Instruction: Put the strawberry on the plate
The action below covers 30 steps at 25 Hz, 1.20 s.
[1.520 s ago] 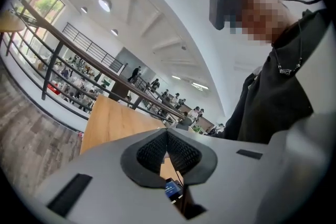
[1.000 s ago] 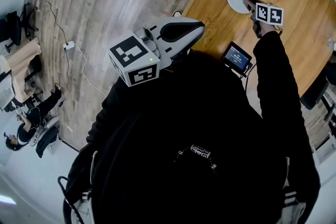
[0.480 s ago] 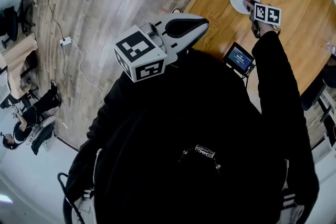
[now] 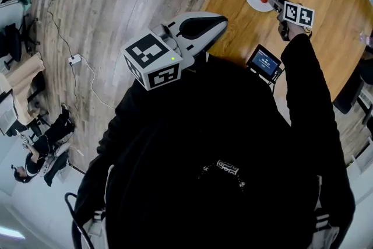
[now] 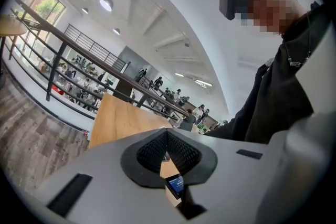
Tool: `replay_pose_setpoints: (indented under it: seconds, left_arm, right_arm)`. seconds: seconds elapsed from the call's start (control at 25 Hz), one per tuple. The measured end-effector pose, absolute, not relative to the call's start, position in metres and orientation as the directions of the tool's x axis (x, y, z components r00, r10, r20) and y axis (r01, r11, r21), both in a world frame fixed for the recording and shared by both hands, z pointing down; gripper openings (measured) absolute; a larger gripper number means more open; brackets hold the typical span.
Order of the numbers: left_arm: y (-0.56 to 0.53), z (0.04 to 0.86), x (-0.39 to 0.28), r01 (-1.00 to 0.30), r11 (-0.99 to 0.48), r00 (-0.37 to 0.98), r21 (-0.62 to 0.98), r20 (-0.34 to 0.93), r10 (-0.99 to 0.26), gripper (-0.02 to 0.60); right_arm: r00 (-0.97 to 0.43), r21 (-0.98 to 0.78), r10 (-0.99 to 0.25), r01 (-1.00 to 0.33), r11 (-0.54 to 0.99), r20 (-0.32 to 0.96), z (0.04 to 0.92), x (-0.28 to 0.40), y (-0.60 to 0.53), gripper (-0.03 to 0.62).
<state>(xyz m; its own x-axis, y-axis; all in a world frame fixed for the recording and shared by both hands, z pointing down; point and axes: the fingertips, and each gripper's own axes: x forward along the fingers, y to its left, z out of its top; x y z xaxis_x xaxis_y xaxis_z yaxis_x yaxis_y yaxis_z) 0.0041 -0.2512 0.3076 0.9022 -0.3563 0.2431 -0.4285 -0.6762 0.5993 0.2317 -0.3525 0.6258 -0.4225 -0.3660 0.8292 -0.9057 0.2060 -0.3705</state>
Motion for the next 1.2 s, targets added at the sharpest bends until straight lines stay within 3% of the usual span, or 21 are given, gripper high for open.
replay_pose_setpoints:
  seconds: [0.36,0.56,0.6,0.68,0.72,0.88,1.2]
  left_arm:
    - [-0.261,0.321,0.032,-0.329,-0.760,0.944,0.561,0.219,-0.247,0.005]
    - [-0.276,0.332,0.048,-0.264,-0.800,0.962,0.539,0.214,-0.173,0.005]
    - [-0.280,0.335,0.049,-0.252,-0.805,0.964,0.537,0.212,-0.160,0.005]
    - [-0.289,0.341,0.053,-0.234,-0.814,0.967,0.532,0.214,-0.138,0.005]
    - [-0.293,0.345,0.055,-0.228,-0.818,0.968,0.529,0.215,-0.130,0.005]
    - [-0.315,0.346,0.062,-0.184,-0.836,0.974,0.517,0.210,-0.085,0.005]
    - [-0.308,0.342,0.084,-0.115,-0.873,0.976,0.474,0.219,-0.010,0.005]
  right_arm:
    - [-0.447,-0.444,-0.518,-0.885,0.140,0.729,0.585,0.257,-0.339,0.210]
    - [-0.491,-0.458,-0.586,-0.862,0.218,0.645,0.541,0.250,-0.332,0.204]
    - [-0.513,-0.469,-0.594,-0.849,0.244,0.619,0.530,0.243,-0.332,0.172]
    - [-0.546,-0.484,-0.612,-0.827,0.285,0.572,0.508,0.232,-0.330,0.040]
    - [-0.563,-0.494,-0.619,-0.815,0.304,0.548,0.497,0.227,-0.330,0.026]
    - [-0.604,-0.506,-0.652,-0.780,0.368,0.458,0.451,0.207,-0.328,0.020]
    - [-0.539,-0.362,-0.758,-0.833,0.417,0.367,0.378,0.205,-0.297,0.018]
